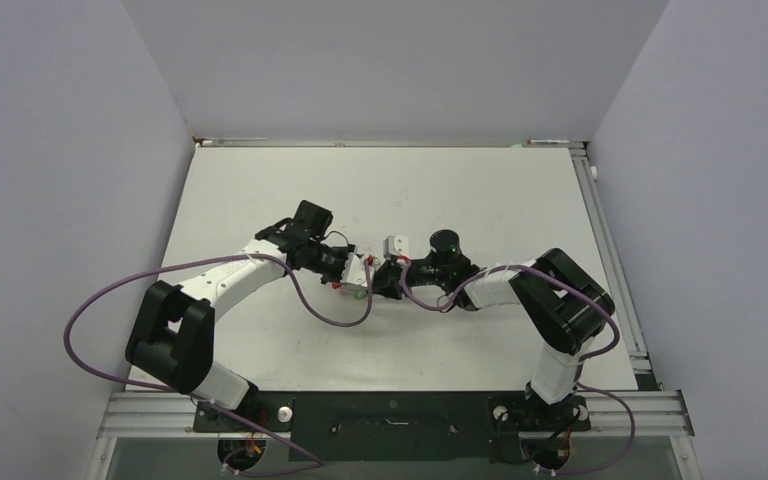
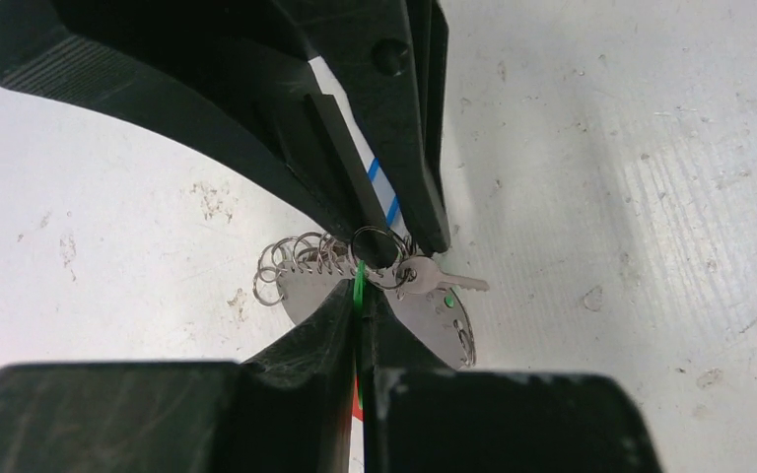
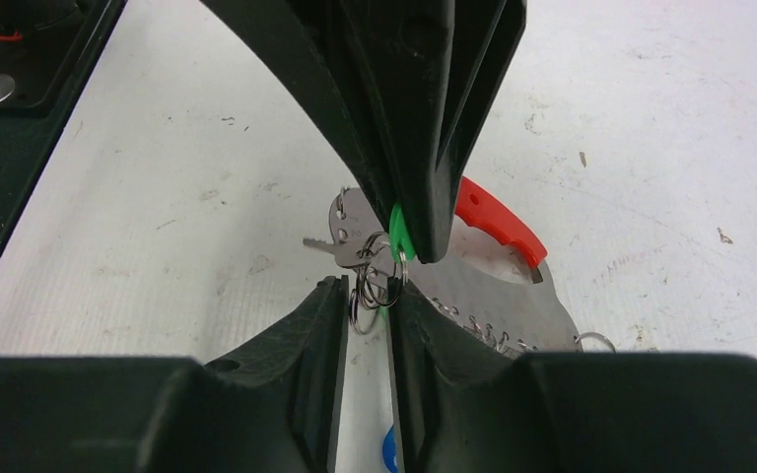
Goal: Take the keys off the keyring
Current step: Remove the key from the keyring.
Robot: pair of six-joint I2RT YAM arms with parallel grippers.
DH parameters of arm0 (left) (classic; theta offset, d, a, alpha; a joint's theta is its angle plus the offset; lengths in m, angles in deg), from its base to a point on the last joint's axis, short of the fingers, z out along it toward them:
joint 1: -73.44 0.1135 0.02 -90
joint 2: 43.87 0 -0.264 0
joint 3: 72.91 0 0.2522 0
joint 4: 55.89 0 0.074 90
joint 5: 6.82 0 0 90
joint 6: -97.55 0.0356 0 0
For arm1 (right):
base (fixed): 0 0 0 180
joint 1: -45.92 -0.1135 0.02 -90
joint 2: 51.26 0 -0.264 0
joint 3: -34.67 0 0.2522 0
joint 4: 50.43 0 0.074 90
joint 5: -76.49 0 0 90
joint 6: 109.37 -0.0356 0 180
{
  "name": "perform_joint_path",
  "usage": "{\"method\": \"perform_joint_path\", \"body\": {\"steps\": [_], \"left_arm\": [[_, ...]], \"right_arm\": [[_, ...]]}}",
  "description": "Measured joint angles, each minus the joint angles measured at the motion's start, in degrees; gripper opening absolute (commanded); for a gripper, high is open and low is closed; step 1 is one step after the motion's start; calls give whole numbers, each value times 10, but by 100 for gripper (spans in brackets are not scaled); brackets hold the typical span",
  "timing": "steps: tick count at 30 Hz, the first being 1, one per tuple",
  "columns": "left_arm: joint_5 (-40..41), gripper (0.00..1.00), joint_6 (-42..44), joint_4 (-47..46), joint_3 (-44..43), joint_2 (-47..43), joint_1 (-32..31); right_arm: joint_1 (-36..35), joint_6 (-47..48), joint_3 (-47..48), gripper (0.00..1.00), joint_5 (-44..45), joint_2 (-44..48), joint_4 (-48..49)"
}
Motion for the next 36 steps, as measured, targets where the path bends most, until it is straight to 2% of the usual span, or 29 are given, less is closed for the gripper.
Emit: {"method": "perform_joint_path", "body": {"steps": [2, 4, 17, 28, 32, 36], "left_arm": [[-1, 0, -1, 0, 0, 0, 0], [-1, 0, -2, 1, 0, 0, 1], [-5, 0, -72, -31, 0, 0, 29], [31, 0, -35, -29, 22, 0, 35], [40, 0, -26, -28, 22, 0, 31], [65, 0, -14, -21, 28, 0, 17]], "right_arm": [[0, -10, 0, 8, 0, 0, 11], [2, -18, 0, 5, 0, -1, 19], [25, -17, 12, 5, 0, -6, 26], [50, -23, 18, 5, -21, -4, -1], [53, -61, 17, 5, -27, -4, 21], [62, -139, 6, 5, -25, -7, 86]]}}
